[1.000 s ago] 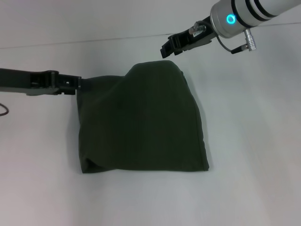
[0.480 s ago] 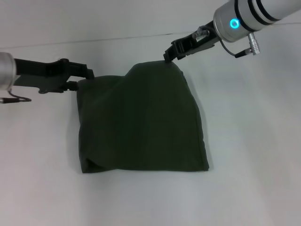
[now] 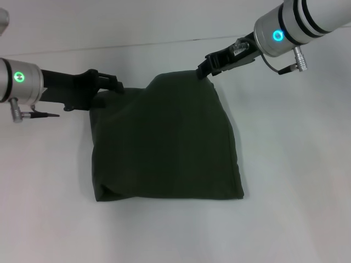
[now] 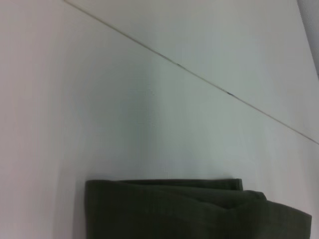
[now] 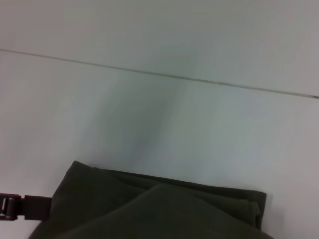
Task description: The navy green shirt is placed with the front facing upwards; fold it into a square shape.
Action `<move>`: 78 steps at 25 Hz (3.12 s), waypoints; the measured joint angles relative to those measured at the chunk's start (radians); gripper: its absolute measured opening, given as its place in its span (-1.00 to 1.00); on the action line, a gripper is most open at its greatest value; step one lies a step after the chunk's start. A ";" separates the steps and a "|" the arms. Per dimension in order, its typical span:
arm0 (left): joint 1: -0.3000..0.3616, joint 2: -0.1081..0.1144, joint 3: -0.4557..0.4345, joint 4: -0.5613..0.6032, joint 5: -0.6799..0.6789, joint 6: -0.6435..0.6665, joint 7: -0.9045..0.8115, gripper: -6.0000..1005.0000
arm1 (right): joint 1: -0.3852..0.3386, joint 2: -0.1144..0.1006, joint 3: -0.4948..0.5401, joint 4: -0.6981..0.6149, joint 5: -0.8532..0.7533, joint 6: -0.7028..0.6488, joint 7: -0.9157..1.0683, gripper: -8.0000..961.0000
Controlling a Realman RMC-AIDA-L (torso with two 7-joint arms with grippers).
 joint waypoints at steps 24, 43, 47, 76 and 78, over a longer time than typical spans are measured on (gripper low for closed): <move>-0.007 0.006 0.017 0.019 0.145 -0.026 -0.048 0.25 | -0.004 0.001 0.006 0.002 0.002 0.006 -0.009 -0.23; -0.029 -0.018 0.033 0.051 0.143 -0.051 -0.040 0.21 | -0.011 0.001 0.001 0.004 0.004 0.015 -0.011 -0.23; -0.034 -0.021 0.048 0.054 0.146 -0.076 -0.029 0.18 | -0.011 0.001 0.002 0.005 0.005 0.017 -0.012 -0.23; -0.014 -0.006 0.061 -0.014 0.147 -0.062 -0.057 -0.99 | -0.011 -0.001 0.008 0.032 0.003 0.047 -0.013 -0.23; 0.012 -0.005 0.061 -0.040 0.147 -0.057 -0.077 -0.99 | -0.011 -0.002 0.008 0.034 0.002 0.052 -0.013 -0.23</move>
